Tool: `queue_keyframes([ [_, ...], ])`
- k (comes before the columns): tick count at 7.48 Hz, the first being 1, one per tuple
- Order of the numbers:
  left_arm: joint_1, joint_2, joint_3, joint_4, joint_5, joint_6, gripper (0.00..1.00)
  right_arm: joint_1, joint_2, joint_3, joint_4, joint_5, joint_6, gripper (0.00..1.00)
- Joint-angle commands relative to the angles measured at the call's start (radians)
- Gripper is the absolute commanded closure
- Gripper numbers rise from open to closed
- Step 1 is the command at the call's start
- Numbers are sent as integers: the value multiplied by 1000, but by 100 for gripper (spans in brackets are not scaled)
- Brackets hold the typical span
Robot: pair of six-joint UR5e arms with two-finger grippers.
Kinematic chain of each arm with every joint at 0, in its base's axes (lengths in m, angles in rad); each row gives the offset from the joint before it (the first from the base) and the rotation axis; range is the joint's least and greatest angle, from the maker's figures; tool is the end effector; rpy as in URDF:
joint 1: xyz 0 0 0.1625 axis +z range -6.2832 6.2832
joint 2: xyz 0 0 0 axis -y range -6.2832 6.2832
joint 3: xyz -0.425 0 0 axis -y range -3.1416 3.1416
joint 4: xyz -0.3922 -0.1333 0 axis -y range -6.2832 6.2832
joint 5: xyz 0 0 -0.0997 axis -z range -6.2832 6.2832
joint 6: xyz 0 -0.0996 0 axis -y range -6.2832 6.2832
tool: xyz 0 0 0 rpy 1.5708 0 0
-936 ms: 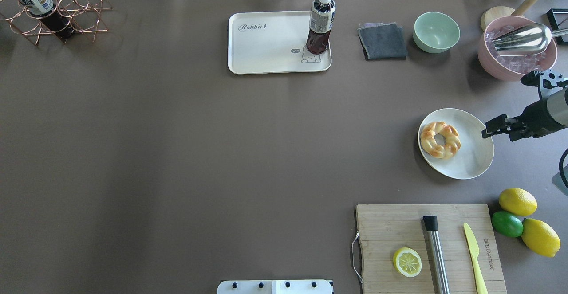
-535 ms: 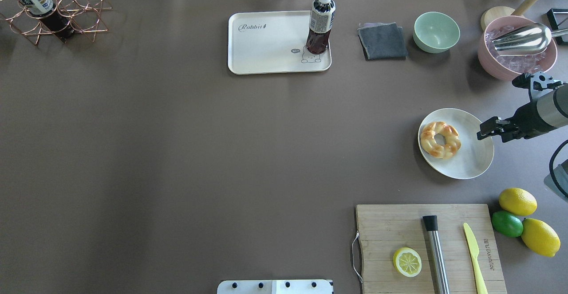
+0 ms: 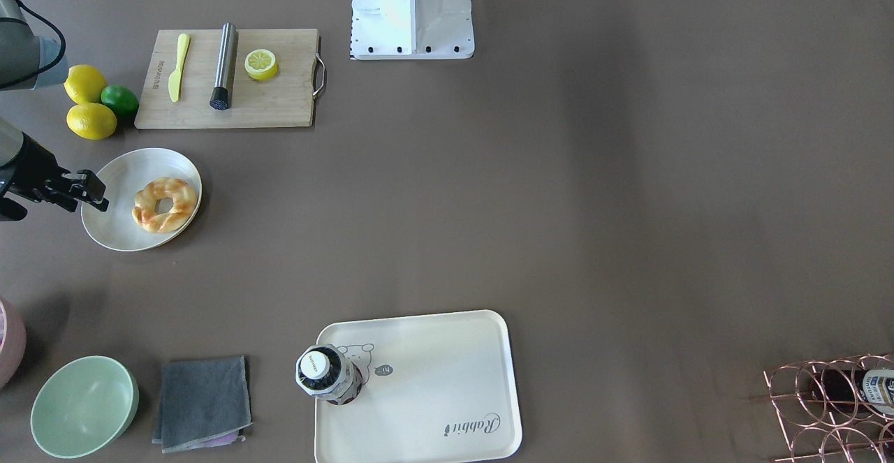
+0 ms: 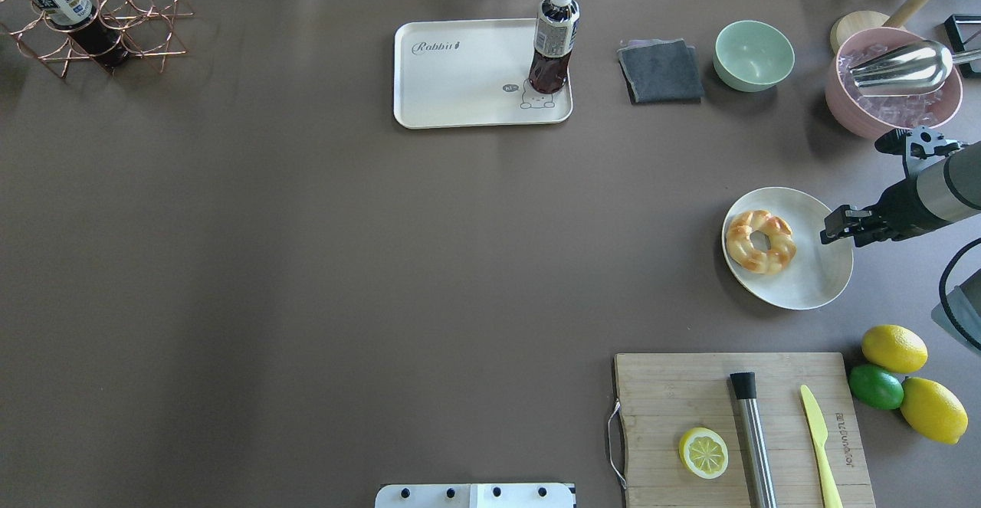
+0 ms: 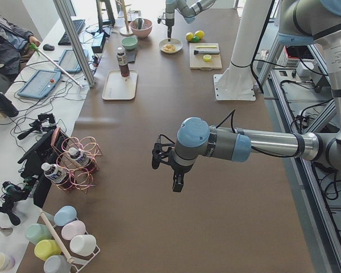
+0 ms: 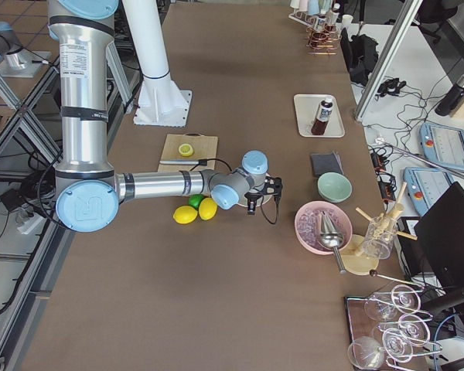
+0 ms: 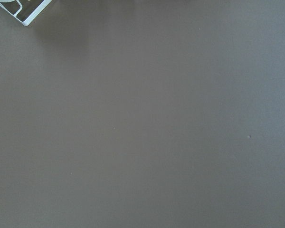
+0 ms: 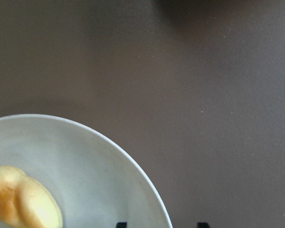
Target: Place donut on tray
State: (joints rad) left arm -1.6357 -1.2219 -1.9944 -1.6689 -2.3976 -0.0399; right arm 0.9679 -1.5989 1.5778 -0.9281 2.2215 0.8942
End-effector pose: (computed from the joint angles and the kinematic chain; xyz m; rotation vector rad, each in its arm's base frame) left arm -0.0830 -0.3510 0.5819 0.1731 0.8224 -0.0271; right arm -0.2276 -0.4593 0.6020 0.0107 -0.8675 0.0706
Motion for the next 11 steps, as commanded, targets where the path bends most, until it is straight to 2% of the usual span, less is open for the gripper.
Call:
queue_keyframes([
  [1,0,-1,0,1,-2,0,2,-5,0,1,0,-2,-3,100],
  [3,0,-1,-1,3,-2,0,2,-8,0,13,0,-2,0,100],
  [4,0,-2,-1,5,-2,-2,2,-8,2,52,0,1,8,100],
  [5,0,-8,-3,6,-52,-11,2,-8,26,124,-3,10,76,100],
  [7,37,-59,-6,0,-174,-125,3,-47,136,149,-8,29,220,100],
  [9,173,-199,-24,-9,-193,-433,3,-109,172,201,-8,17,368,100],
  [11,302,-270,-61,-131,-184,-776,3,-168,252,222,-21,-5,501,100],
])
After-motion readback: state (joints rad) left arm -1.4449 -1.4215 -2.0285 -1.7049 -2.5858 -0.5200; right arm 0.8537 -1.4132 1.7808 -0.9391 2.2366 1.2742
